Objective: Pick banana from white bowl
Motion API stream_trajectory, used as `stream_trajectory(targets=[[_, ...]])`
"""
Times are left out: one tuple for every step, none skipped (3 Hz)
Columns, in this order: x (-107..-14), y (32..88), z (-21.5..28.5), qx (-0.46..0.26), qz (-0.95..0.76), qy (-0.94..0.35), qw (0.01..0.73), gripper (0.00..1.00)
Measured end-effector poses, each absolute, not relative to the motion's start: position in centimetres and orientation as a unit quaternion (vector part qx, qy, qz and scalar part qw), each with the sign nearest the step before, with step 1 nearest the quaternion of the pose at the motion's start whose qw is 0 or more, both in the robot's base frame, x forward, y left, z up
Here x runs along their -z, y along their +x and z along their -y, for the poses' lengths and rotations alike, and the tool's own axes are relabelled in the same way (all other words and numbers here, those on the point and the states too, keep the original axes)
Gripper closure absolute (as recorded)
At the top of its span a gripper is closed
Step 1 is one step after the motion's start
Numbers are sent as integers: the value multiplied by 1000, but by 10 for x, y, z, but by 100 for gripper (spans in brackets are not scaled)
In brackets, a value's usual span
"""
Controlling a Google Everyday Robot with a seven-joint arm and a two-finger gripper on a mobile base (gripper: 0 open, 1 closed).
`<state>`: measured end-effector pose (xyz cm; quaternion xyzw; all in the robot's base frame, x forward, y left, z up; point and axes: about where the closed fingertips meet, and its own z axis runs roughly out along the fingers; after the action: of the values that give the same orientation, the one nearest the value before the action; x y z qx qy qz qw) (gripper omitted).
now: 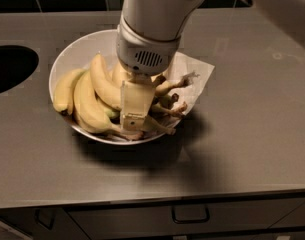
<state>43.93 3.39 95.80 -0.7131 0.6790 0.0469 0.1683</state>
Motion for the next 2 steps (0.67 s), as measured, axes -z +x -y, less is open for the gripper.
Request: stream_trajectory(targets=[[-948, 439, -27, -53, -695, -699, 163, 30], [-945, 439, -27, -55, -703, -691, 159, 37]])
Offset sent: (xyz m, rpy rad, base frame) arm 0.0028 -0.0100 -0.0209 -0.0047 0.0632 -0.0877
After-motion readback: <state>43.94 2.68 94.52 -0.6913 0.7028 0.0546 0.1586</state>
